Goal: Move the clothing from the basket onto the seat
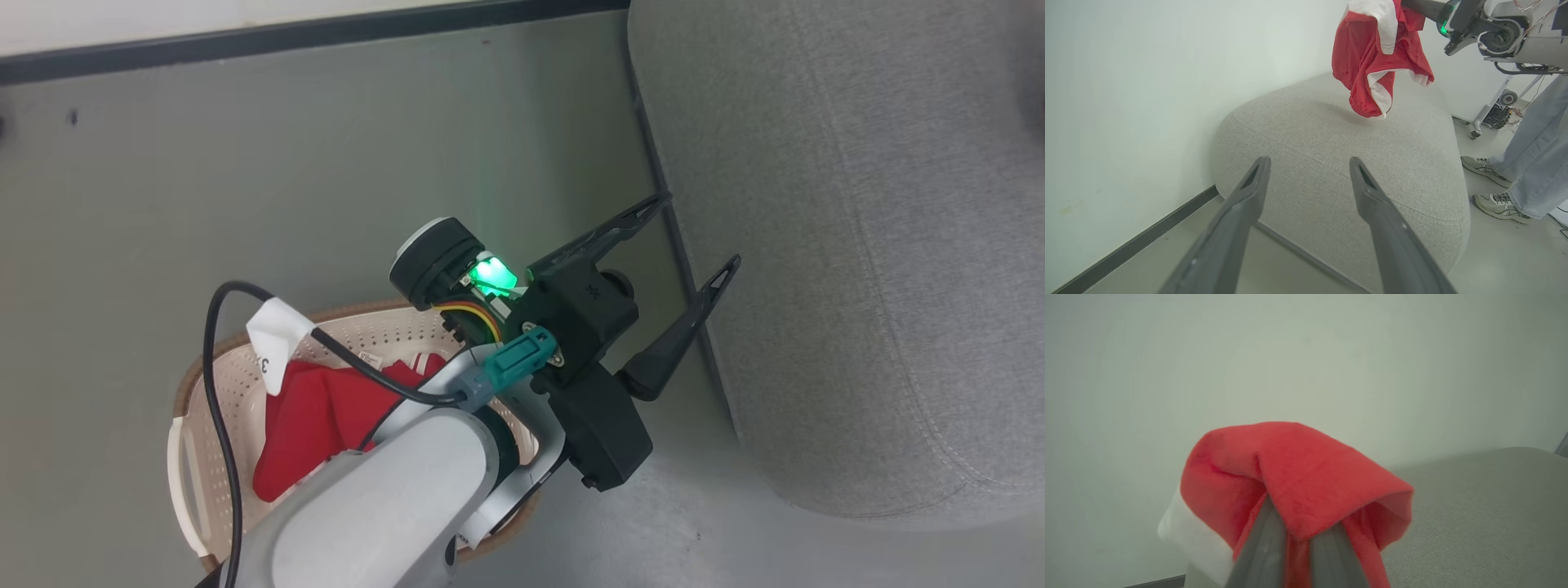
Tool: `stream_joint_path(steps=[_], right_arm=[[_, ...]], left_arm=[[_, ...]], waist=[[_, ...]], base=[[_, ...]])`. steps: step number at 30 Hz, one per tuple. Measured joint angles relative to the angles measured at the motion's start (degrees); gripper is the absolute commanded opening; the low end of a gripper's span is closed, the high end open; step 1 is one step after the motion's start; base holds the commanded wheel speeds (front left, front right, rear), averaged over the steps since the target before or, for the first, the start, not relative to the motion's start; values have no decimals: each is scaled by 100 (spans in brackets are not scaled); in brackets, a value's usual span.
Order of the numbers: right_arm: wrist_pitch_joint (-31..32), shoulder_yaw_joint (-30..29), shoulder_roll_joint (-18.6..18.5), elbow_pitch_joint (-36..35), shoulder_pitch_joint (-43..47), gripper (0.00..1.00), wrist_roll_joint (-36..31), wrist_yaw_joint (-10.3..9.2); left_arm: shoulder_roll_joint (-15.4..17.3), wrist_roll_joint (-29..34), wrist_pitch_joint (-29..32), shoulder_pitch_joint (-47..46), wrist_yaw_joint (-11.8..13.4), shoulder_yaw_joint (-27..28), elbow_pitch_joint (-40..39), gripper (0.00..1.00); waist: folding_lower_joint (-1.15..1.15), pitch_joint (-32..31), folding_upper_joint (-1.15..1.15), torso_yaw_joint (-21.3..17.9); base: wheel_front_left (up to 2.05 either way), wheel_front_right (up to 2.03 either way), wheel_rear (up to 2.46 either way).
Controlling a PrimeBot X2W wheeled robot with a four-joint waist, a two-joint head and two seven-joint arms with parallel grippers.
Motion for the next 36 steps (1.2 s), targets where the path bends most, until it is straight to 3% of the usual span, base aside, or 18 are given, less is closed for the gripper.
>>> stream_joint_path(steps=[20,34,35,36], right_arm=[[0,628,63,1321,-40,0,64,2],[285,1259,333,1861,85,0,116,5],[374,1272,372,1918,106,7,175,5],[464,1302,402,1946,141,7,253,5]], left_arm=[[76,92,-111,-51,-8,46,37,100],[76,82,-258,-51,-52,116,271,100],[78,82,-271,-49,-52,124,285,100],[79,80,-305,-44,-53,131,290,100]], waist=[[-1,254,-1,141],[-2,84,-1,107],[-2,58,-1,100],[-2,30,-1,93]], base=[[0,0,0],[0,0,0],[0,0,0],[0,0,0]])
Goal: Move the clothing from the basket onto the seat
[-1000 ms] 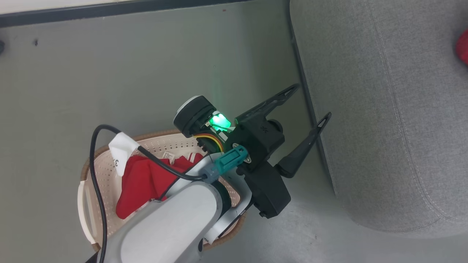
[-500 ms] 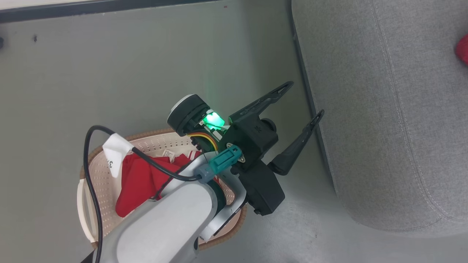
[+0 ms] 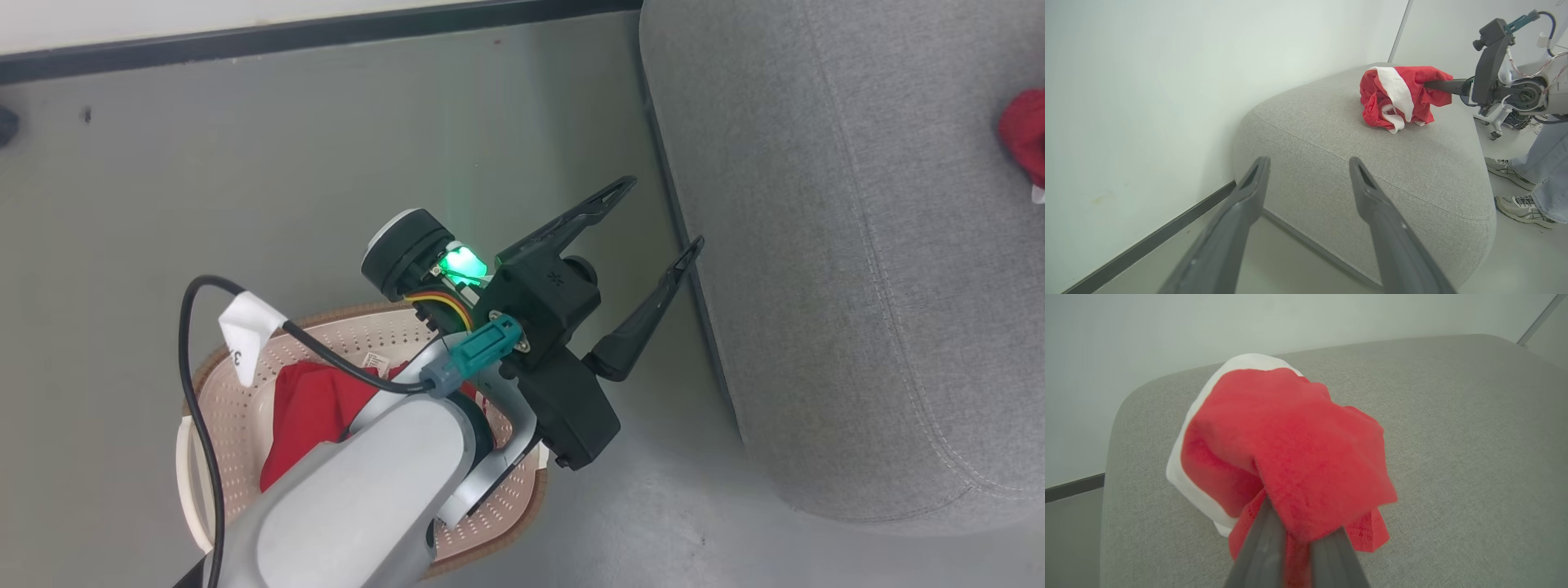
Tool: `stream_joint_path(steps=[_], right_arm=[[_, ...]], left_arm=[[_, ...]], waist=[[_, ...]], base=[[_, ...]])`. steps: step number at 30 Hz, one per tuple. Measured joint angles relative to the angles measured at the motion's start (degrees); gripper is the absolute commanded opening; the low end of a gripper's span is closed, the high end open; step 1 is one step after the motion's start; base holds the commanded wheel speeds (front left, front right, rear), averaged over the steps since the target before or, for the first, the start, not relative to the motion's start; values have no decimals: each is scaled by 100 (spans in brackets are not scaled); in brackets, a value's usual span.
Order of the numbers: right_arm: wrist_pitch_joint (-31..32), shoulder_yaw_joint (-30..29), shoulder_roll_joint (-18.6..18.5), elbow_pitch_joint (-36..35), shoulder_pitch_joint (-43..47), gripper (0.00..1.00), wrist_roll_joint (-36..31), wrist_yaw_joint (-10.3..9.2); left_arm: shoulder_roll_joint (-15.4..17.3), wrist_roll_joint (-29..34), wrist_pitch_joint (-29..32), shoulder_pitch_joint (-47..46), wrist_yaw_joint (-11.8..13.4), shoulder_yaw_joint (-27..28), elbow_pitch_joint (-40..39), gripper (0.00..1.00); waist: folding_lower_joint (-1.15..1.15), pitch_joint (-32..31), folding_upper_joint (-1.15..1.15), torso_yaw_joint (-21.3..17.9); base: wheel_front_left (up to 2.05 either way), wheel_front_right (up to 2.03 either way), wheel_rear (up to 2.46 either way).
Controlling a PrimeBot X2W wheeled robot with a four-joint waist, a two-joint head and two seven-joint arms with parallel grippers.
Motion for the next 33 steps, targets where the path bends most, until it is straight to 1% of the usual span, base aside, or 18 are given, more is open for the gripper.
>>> stream_joint_path(steps=[2,3,4,7,17,23,27,33], right_arm=[[101,82,44,20,86,47,62,0],[101,82,44,20,86,76,62,0],[155,108,60,42,100,100,83,0],[254,197,62,49,103,100,110,0],[762,416,135,98,489,100,375,0],[865,425,172,37,759,100,597,0],[847,459,258,-120,1047,100,642,0],[438,433,110,-463,1355,100,634,0]], left_arm=[[-3,-37,-20,3,-7,14,12,100],[-3,-37,-20,3,-7,14,12,100],[-7,-56,-54,8,-7,18,15,100],[-3,-157,-91,31,-49,38,57,100],[35,-274,-278,285,-53,114,157,100],[97,-339,-419,473,-54,176,185,100],[147,-356,-517,637,-49,222,183,100],[200,-523,-667,893,-42,336,174,100]], waist=[[0,-59,0,-15],[0,-59,0,-15],[0,-89,0,-21],[0,-185,0,-44],[-1,-572,-1,-120],[-1,-841,-1,-171],[-1,-1040,-1,-201],[-1,-1367,-1,-220]], base=[[0,0,0],[0,0,0],[0,0,0],[0,0,0],[0,0,0],[0,0,0],[0,0,0],[0,0,0]])
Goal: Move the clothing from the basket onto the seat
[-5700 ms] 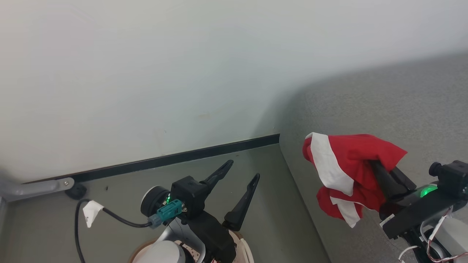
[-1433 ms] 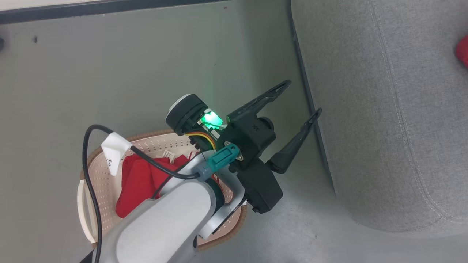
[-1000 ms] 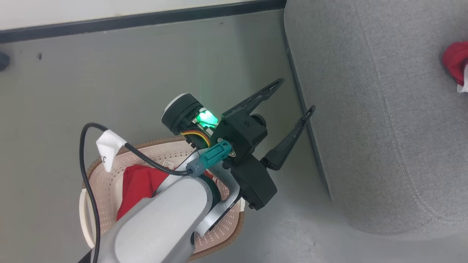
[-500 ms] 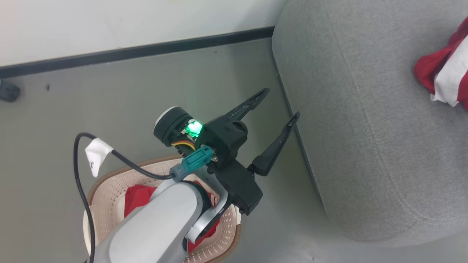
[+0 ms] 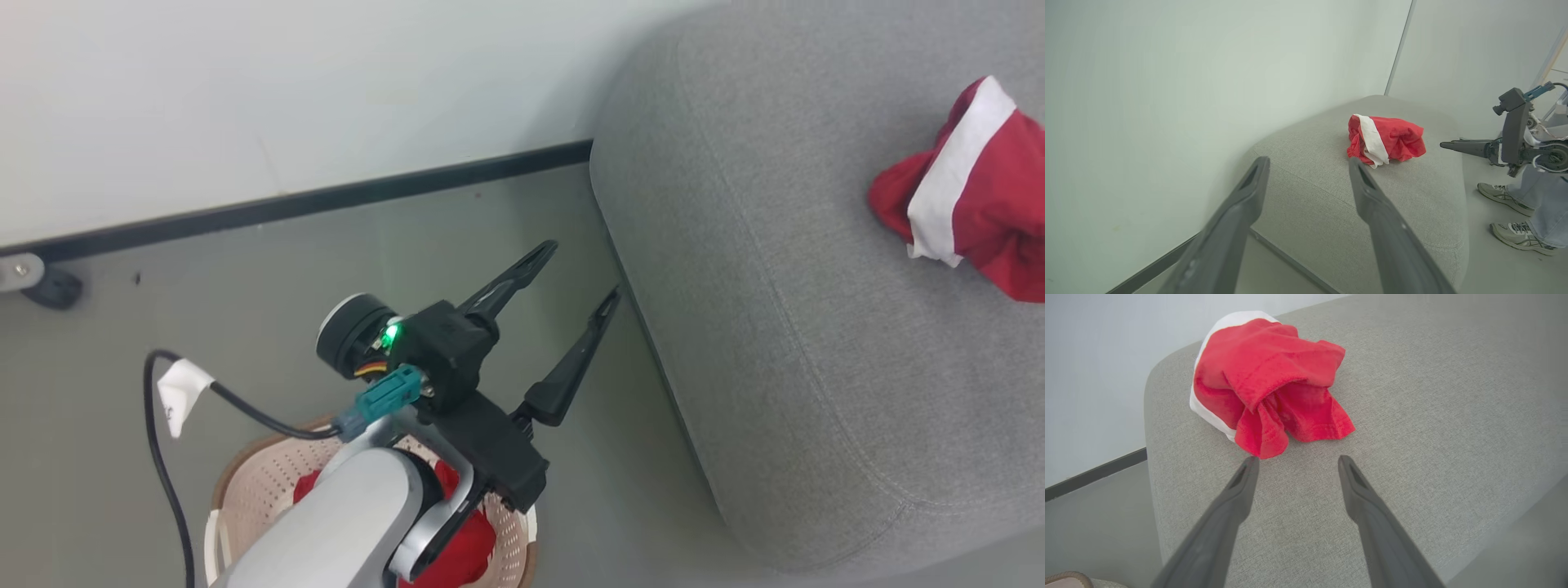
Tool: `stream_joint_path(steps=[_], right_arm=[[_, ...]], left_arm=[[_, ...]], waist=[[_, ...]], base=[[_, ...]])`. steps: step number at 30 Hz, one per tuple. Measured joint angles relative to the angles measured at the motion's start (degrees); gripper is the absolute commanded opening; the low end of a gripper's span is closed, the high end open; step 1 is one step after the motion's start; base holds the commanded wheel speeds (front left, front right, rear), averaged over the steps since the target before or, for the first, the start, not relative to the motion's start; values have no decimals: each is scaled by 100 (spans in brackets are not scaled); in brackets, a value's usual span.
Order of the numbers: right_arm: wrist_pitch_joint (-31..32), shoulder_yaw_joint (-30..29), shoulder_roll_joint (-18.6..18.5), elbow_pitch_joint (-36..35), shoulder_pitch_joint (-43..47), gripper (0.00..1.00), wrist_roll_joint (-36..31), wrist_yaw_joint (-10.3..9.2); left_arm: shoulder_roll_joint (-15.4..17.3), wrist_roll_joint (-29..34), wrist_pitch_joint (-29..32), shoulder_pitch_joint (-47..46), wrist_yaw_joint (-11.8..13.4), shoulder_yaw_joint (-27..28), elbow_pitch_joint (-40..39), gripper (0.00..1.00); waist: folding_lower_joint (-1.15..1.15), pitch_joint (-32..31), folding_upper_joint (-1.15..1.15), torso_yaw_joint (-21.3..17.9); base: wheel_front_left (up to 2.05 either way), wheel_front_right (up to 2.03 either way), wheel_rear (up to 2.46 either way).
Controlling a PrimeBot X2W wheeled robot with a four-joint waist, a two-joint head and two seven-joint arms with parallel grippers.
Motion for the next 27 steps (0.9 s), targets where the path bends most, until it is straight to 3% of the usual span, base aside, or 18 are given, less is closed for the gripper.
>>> stream_joint_path(steps=[11,21,27], right_arm=[[-831,-152,-225,-1004,647,100,-205,-67],[-897,-353,-290,-2162,1266,100,-386,-401],[-899,-573,-368,-2984,2020,100,-437,-719]], left_arm=[[134,-141,-274,567,245,240,-33,100],[319,-233,-494,1276,488,526,-20,100],[388,-388,-519,1697,601,653,-87,100]], waist=[[0,-602,0,115],[-1,-1131,0,404],[0,-1409,0,744]], base=[[0,0,0],[0,0,0],[0,0,0]])
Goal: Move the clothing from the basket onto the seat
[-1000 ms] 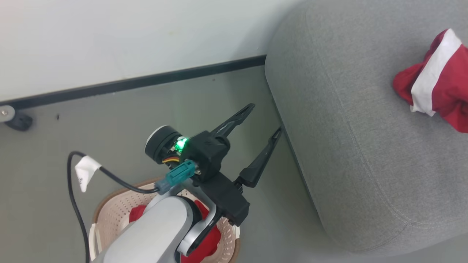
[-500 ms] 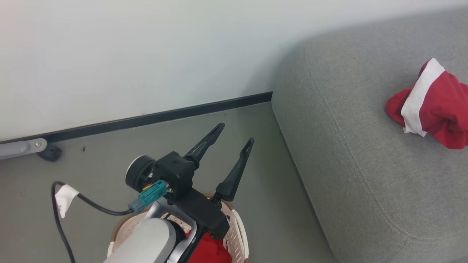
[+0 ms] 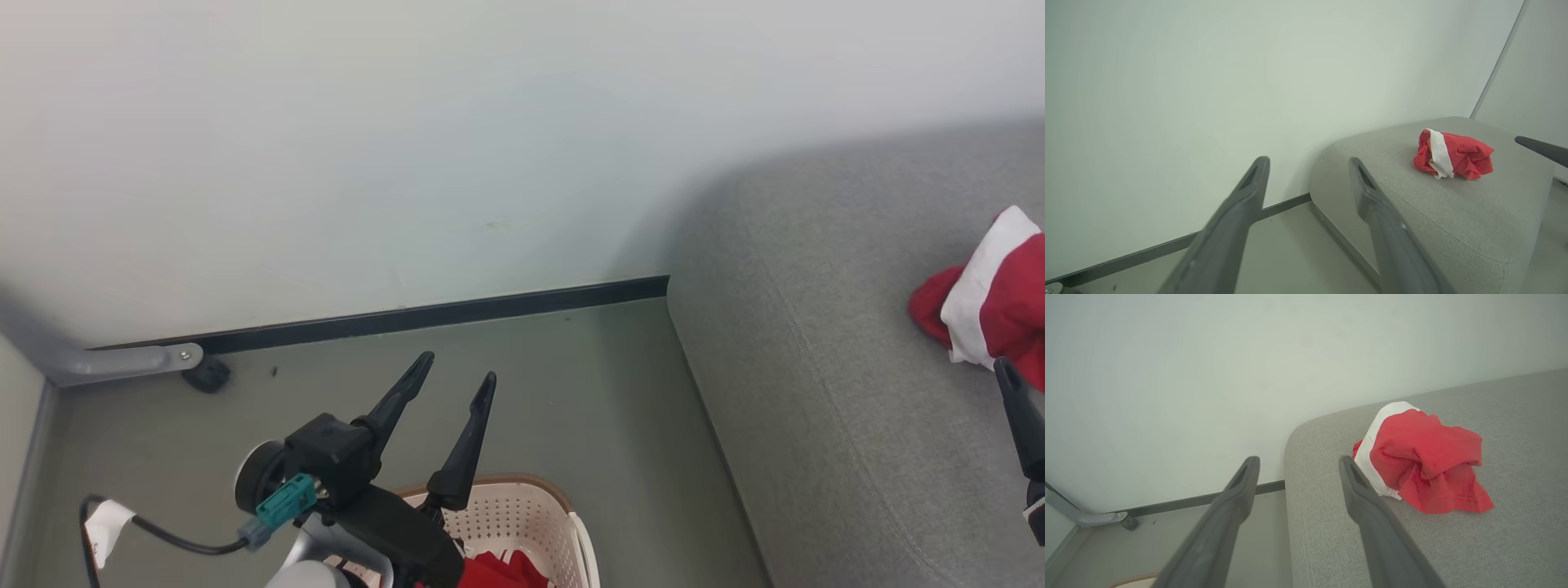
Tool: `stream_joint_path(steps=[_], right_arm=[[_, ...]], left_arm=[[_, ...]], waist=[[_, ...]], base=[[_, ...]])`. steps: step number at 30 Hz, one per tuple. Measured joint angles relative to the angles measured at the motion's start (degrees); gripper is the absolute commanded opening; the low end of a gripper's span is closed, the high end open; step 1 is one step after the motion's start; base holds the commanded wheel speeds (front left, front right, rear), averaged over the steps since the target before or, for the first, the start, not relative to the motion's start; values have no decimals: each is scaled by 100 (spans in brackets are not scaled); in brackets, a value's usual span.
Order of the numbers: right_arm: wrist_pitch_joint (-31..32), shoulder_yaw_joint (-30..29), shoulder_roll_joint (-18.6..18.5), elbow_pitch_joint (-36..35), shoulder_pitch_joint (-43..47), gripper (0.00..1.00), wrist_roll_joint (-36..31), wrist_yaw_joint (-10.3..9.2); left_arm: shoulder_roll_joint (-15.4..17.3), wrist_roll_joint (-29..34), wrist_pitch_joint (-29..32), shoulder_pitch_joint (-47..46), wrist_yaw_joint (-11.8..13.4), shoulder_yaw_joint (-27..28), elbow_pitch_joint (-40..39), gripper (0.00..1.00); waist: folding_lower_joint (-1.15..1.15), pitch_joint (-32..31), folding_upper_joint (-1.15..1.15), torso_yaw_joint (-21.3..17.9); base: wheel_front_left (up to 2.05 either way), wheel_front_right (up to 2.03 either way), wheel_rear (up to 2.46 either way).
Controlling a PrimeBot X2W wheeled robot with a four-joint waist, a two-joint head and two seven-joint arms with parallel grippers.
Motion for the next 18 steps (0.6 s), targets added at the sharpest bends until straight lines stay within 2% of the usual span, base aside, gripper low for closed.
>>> stream_joint_path(steps=[9,18], right_arm=[[-1,-457,5,-1012,641,100,-174,-407],[-2,-737,214,-1566,1235,100,-378,-500]], left_arm=[[98,-60,-132,531,100,372,-114,100],[119,-90,-279,1070,122,768,-175,100]], waist=[[1,-219,0,478],[1,-348,1,890]], base=[[0,0,0],[0,0,0]])
